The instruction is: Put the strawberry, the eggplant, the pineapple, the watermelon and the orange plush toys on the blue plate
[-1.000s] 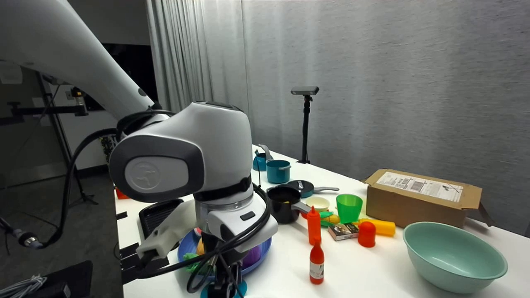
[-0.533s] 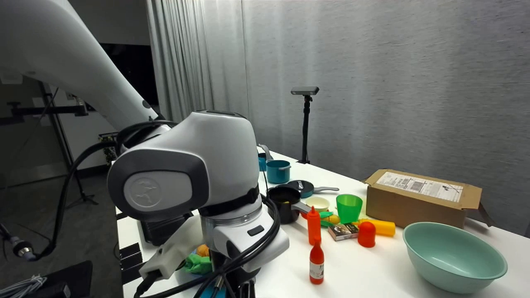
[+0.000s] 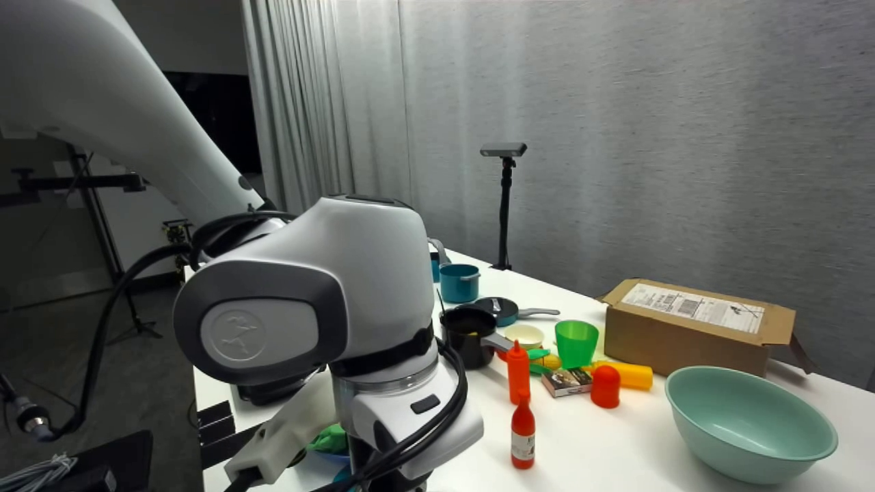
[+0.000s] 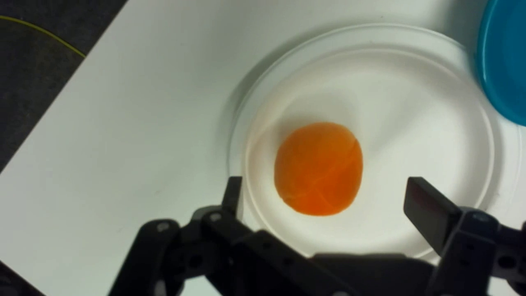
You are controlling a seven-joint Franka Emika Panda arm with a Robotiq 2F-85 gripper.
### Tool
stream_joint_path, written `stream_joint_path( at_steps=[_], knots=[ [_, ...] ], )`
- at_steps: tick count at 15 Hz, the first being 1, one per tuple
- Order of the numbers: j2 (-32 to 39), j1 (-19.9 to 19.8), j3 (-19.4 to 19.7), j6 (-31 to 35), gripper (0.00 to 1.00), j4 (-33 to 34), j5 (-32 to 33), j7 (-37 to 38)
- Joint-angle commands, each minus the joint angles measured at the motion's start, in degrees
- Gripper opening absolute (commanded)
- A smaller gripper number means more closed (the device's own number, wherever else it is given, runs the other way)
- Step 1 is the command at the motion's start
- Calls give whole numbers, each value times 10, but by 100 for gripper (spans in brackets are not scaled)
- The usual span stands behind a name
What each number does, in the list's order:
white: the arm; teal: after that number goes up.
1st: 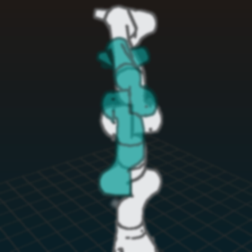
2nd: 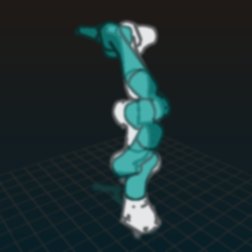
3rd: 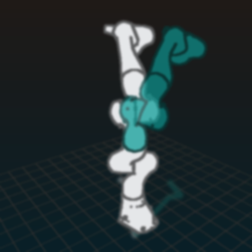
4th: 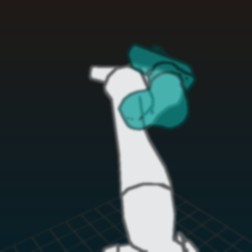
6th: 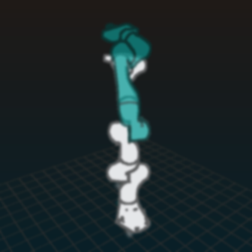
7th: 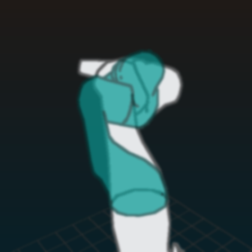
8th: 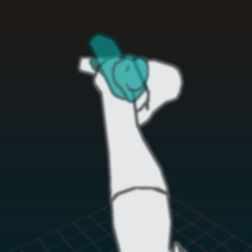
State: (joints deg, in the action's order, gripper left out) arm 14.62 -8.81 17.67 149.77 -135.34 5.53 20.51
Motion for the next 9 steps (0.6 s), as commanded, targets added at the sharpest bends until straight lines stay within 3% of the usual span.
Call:
stream_joint_path(
  at_steps=[1, 7, 8, 9],
  knots=[
    [15, -1, 2, 28, 100, 2, 5, 2],
    [52, -10, -7, 64, 100, 3, -42, -5],
    [55, -10, -9, 68, 75, 4, -53, -7],
    [55, -11, -10, 71, 72, 3, -62, -10]
  ],
)
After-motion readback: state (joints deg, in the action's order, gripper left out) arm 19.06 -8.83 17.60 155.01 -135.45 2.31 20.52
